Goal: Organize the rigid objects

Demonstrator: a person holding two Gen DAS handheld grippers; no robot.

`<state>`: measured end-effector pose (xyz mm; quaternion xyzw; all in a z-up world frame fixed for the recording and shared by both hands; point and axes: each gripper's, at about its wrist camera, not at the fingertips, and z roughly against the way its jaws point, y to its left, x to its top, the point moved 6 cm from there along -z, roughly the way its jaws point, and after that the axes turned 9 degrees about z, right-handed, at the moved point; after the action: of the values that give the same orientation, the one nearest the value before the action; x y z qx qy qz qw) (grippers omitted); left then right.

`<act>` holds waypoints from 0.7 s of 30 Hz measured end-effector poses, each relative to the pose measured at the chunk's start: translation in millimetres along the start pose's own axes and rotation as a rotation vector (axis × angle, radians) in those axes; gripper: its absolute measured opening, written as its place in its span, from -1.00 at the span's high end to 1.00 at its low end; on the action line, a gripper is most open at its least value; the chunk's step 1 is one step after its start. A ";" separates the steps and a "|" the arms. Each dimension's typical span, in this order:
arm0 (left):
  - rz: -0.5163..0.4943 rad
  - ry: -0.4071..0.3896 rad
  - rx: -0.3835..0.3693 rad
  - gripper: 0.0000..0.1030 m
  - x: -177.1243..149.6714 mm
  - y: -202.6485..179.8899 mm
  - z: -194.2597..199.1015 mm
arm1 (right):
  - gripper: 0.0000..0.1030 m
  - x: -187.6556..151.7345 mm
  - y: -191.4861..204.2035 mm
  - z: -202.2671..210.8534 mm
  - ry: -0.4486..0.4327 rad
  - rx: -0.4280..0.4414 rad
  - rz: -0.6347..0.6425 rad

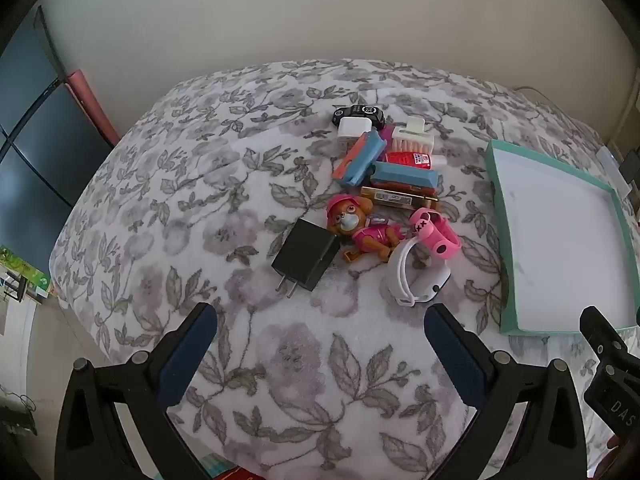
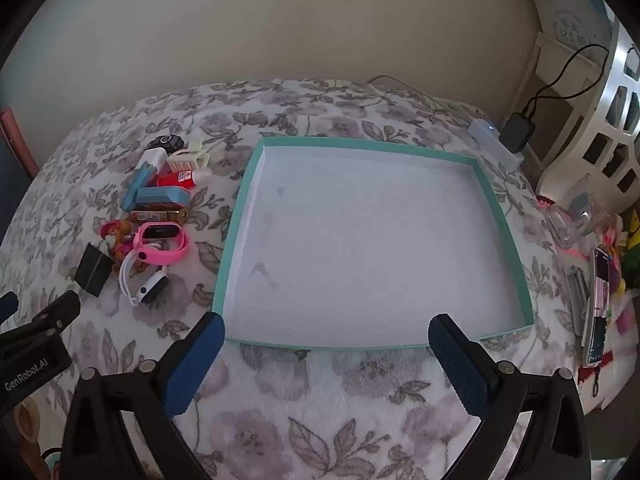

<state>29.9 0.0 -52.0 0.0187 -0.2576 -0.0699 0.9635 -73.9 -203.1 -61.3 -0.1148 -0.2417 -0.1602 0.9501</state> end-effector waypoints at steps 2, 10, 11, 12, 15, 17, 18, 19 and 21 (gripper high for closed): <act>0.006 0.001 -0.010 -1.00 -0.1 -0.4 0.0 | -1.00 0.2 0.2 -0.2 0.001 -0.005 0.003; -0.001 -0.005 0.001 -1.00 2.1 5.4 -0.4 | -1.00 0.7 1.2 -0.6 0.002 -0.004 0.005; -0.001 -0.006 0.004 -1.00 1.0 5.3 2.3 | -1.00 0.7 1.1 -0.6 0.002 -0.004 0.006; -0.001 -0.008 0.009 -1.00 1.5 3.9 2.6 | -1.00 0.5 0.9 -0.6 0.001 -0.004 0.006; -0.004 -0.015 0.023 -1.00 1.0 1.9 3.3 | -1.00 0.5 1.3 -0.6 0.003 -0.006 0.007; -0.004 -0.014 0.027 -1.00 0.8 2.0 2.8 | -1.00 0.5 1.2 -0.5 0.004 -0.007 0.007; -0.005 -0.015 0.029 -1.00 0.6 1.9 2.8 | -1.00 0.5 1.4 -0.6 0.004 -0.007 0.008; -0.005 -0.016 0.031 -1.00 0.6 2.0 2.9 | -1.00 0.5 1.5 -0.6 0.005 -0.007 0.008; -0.008 -0.017 0.033 -1.00 0.4 1.8 3.0 | -1.00 1.7 0.9 0.0 0.006 -0.007 0.010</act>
<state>29.0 1.7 -49.0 0.0352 -0.2669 -0.0697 0.9606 -72.2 -202.7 -60.6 -0.1190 -0.2377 -0.1568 0.9512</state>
